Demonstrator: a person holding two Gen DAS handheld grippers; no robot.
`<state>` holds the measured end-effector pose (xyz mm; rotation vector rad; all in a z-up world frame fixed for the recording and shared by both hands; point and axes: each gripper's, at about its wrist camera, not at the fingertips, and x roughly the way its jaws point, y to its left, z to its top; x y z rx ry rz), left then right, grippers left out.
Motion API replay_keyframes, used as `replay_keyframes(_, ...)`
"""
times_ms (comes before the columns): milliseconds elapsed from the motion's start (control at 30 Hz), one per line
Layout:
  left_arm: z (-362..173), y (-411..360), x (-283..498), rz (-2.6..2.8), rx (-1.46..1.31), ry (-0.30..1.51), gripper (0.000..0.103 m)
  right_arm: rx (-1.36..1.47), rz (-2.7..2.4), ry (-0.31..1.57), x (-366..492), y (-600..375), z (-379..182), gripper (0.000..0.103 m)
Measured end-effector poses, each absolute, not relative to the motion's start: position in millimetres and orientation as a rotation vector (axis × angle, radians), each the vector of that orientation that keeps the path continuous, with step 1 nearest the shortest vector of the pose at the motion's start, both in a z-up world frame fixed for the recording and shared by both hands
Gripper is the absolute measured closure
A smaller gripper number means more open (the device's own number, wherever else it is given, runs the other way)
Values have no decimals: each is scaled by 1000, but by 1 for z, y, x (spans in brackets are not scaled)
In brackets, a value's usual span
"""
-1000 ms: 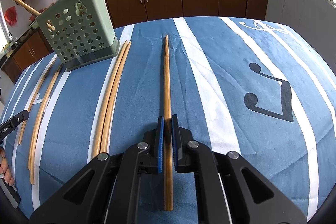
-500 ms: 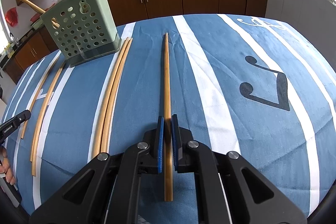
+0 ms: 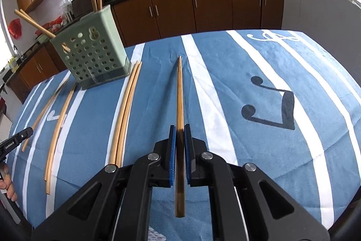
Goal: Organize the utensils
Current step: 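Lift both held chopsticks upright and carry them above the green holder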
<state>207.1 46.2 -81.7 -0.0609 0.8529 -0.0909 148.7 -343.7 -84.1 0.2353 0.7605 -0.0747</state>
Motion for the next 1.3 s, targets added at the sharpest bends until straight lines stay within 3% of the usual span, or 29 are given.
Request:
replay_keyframes(433, 6, 55, 198, -121, -116, 636, 96, 254, -82, 569, 143, -359, -20, 95)
replay_keyframes(933, 49, 55, 197, -146, -135, 545, 96, 239, -60, 485, 145, -358, 15, 95)
replay_keyframes(1300, 121, 40, 183, -255, -147, 415, 96, 277, 99, 341, 140, -343, 92, 95)
